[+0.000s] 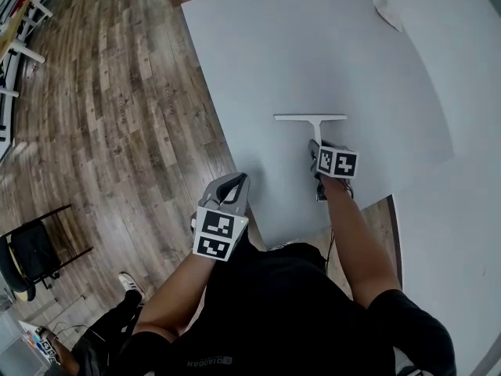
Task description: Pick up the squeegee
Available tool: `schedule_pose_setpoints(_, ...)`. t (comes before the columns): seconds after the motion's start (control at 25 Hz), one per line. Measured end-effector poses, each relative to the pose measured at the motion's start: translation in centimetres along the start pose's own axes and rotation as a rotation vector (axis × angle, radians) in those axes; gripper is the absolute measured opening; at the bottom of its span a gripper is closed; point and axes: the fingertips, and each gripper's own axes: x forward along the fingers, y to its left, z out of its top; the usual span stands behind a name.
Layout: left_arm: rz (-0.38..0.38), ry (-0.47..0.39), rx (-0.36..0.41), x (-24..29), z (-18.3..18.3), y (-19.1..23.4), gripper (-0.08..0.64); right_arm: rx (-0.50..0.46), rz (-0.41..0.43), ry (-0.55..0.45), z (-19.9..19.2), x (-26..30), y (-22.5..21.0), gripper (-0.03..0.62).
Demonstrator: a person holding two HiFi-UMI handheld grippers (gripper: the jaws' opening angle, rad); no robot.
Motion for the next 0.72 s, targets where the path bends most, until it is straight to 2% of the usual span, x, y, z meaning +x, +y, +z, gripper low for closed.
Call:
schedule_pose_setpoints(0.32,0.017,-0.071,-0.026,-1.0,2.3,-2.7,0.008,0.019,0.108,-0.112,1.1,-5.1,1.2,0.095)
schedule_pose_setpoints(0.56,0.010,-0.111,-0.072,-1.5,4.2,-5.7,0.008,-0.003,0.216,-0.210,1.1,-11.8,3.1,0.095)
schedule_pose_setpoints(0.72,0.011,-0.144,-0.045,-2.0,5.5,-9.0,0.008,-0.002,0.295,-0.291,1.5,-17.1,3.8,0.095)
